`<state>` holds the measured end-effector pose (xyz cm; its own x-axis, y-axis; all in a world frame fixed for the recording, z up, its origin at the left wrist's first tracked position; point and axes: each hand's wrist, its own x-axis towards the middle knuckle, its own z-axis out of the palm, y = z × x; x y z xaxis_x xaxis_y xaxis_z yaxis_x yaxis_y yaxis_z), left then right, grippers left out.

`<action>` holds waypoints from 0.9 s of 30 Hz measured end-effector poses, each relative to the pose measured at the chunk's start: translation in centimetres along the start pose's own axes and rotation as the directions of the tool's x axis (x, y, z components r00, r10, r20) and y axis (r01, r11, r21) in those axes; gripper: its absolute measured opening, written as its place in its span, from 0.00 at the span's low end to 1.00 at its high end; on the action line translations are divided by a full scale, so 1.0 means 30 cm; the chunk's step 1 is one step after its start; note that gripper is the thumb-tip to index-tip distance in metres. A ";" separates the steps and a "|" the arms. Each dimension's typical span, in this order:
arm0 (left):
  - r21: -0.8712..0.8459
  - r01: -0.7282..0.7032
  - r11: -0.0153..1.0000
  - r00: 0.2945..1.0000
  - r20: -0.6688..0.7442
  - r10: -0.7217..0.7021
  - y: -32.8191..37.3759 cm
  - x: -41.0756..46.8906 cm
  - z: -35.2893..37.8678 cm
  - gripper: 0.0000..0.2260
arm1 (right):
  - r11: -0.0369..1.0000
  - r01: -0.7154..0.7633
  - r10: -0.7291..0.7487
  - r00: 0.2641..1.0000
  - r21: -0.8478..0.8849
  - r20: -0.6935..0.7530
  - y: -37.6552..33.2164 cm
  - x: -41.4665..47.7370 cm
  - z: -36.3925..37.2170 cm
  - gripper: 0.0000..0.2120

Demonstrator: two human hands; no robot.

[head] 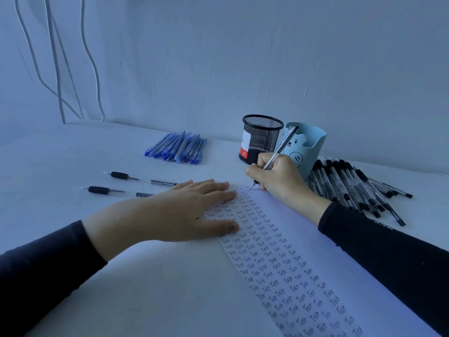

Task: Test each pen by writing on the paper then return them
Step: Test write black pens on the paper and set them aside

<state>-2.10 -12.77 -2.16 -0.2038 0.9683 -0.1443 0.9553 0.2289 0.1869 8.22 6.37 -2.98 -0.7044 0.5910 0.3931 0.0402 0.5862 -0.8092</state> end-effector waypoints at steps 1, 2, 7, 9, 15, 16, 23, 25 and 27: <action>0.000 -0.001 1.000 1.000 0.000 0.001 0.000 -0.001 0.000 0.38 | 1.000 0.000 0.000 1.000 0.001 0.003 0.003 0.002 0.000 0.15; 0.000 -0.001 1.000 1.000 0.001 0.001 0.001 -0.002 0.000 0.38 | 1.000 0.000 0.000 1.000 -0.001 0.004 0.005 0.002 -0.001 0.15; -0.004 -0.006 1.000 1.000 -0.002 0.006 -0.004 -0.001 0.003 0.39 | 1.000 0.010 -0.011 1.000 -0.022 -0.009 0.008 0.003 -0.005 0.17; -0.003 -0.008 1.000 1.000 -0.002 0.008 -0.007 0.000 0.004 0.39 | 1.000 0.014 -0.014 1.000 -0.022 -0.018 0.007 0.003 -0.003 0.18; -0.005 -0.010 1.000 1.000 -0.008 0.010 -0.008 -0.002 0.006 0.39 | 0.999 0.010 -0.011 1.000 -0.039 -0.009 0.013 0.007 -0.008 0.21; -0.004 -0.012 1.000 1.000 -0.009 0.012 -0.008 -0.002 0.006 0.39 | 0.999 0.014 -0.015 1.000 -0.032 -0.016 0.011 0.006 -0.008 0.21; 0.003 -0.007 1.000 1.000 0.001 0.007 -0.008 0.002 0.005 0.38 | 0.998 -0.030 0.030 1.000 -0.052 -0.007 0.019 0.006 -0.006 0.18; 0.000 -0.009 1.000 1.000 0.002 0.009 -0.011 0.003 0.007 0.38 | 1.000 -0.020 0.020 1.000 -0.017 -0.015 0.018 0.007 -0.006 0.17; -0.008 -0.010 1.000 1.000 0.004 0.010 -0.012 0.002 0.006 0.38 | 1.000 0.002 -0.002 1.000 -0.005 -0.020 0.014 0.004 -0.009 0.19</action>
<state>-2.42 -12.80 -2.41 -0.1934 0.9701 -0.1464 0.9556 0.2201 0.1961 8.34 6.83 -3.15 -0.6904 0.6007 0.4031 0.0423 0.5897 -0.8065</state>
